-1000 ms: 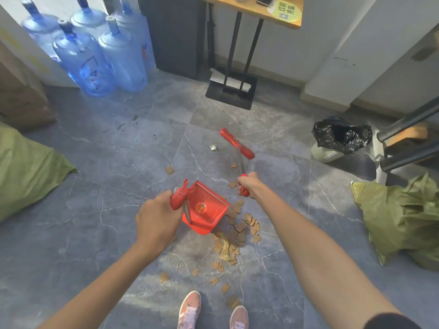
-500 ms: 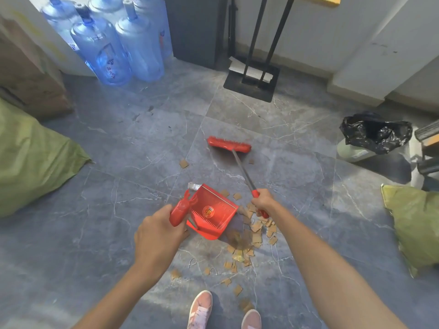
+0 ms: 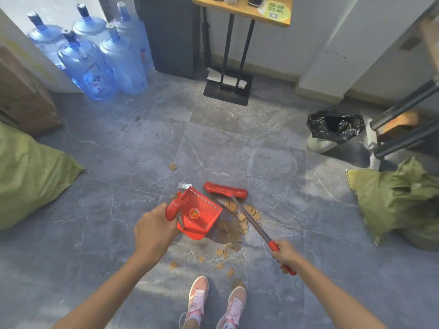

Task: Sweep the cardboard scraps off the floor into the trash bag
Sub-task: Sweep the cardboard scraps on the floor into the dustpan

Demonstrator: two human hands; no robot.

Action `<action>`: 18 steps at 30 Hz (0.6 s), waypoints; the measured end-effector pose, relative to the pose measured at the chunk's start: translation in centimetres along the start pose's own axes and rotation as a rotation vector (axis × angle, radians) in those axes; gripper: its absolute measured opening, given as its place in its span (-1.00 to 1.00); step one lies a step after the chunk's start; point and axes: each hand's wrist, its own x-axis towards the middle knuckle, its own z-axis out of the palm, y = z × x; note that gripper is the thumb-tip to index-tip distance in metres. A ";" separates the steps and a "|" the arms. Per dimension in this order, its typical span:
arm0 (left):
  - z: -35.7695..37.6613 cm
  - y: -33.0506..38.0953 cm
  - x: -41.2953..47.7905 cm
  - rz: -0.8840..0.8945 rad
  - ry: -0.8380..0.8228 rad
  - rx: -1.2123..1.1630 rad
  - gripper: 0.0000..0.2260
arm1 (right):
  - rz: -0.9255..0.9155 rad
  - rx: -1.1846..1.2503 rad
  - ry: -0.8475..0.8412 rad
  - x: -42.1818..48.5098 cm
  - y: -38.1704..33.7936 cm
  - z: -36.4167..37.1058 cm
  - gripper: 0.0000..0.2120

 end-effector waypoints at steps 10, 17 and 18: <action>-1.1 -0.5 -4.6 -0.039 0.082 0.062 -0.64 | -0.014 0.107 0.028 -8.7 5.4 -2.5 -0.67; -1.1 -0.4 -5.7 -0.058 0.107 0.030 -0.66 | -0.053 0.135 0.039 -10.5 3.0 -5.7 -0.60; -1.2 -0.2 -5.6 -0.060 0.100 0.018 -0.67 | -0.061 0.141 0.044 -10.5 1.9 -5.7 -0.59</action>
